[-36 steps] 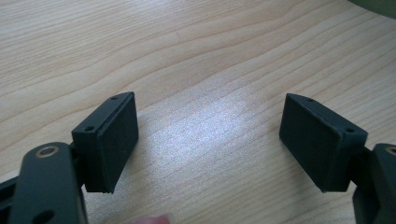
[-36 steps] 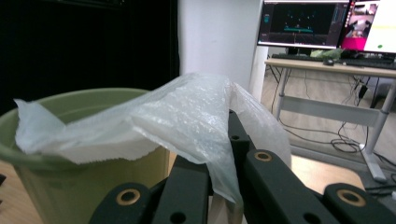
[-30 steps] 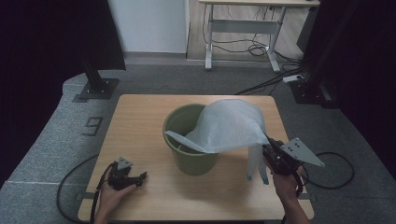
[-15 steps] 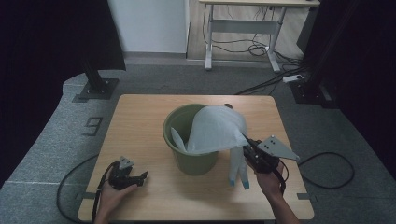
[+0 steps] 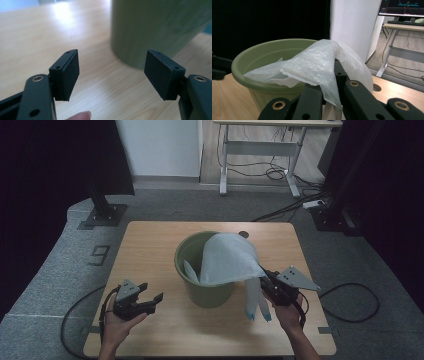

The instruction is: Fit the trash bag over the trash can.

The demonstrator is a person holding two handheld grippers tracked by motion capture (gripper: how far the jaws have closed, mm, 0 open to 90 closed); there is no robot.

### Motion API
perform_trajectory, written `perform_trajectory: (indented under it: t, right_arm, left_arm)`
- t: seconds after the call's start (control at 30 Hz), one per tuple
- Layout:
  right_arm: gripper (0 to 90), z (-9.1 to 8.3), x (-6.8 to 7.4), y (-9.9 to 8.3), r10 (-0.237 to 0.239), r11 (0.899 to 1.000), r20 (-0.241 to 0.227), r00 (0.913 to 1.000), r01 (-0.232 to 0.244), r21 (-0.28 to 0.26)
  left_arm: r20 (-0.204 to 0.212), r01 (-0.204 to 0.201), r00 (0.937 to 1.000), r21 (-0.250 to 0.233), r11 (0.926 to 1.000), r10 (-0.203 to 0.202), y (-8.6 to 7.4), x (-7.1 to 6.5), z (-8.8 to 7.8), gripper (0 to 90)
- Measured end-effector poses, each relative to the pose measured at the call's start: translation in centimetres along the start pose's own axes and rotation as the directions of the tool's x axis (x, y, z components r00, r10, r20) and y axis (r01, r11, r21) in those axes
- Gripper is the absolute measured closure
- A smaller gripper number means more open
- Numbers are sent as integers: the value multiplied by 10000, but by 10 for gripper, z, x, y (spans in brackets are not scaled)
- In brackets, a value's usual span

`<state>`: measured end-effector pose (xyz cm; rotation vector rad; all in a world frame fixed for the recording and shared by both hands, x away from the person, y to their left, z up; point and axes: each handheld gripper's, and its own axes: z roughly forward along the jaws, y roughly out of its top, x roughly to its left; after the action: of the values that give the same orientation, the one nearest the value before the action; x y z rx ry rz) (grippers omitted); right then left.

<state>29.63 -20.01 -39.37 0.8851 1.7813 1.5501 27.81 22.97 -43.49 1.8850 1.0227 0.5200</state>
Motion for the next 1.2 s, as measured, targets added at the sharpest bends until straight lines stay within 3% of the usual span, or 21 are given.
perform_trajectory:
  t: [0.07, 0.17, 0.4, 0.57, 0.83, 1.03, 1.2]
  right_arm:
    - [867, -1, -1, 2, -28, 10000, -6, 10000, 28, -60]
    - [865, -3, 0, 5, -48, 9999, -31, 10000, 48, -96]
    - [856, -6, 3, 8, -137, 9998, -148, 9998, 135, -121]
    - [854, -5, 4, 10, -179, 9998, -193, 9997, 177, -108]
    - [847, 2, 8, 19, -285, 9996, -304, 9991, 285, -2]
    - [847, 10, 10, 25, -267, 9995, -393, 9989, 274, 171]
    - [842, 19, 16, 28, -409, 9984, -542, 9977, 430, 380]
  left_arm:
    - [177, -91, 9998, -120, 9999, 93, 6, -5, -3, 314]
    - [1006, -405, 9940, -249, 9989, 429, 20, -19, -6, 335]
    - [1643, -1055, 9802, -384, 9937, 1104, 45, -43, -5, 387]
    - [1813, -1125, 9760, -537, 9922, 1205, 57, -49, -3, 393]
    - [2054, -1065, 9717, -594, 9925, 1165, 75, -60, 14, 337]
    - [1920, -1086, 9743, -597, 9923, 1182, 81, -71, 27, 281]
    - [2004, -1285, 9699, -603, 9899, 1381, 85, -82, 36, 248]
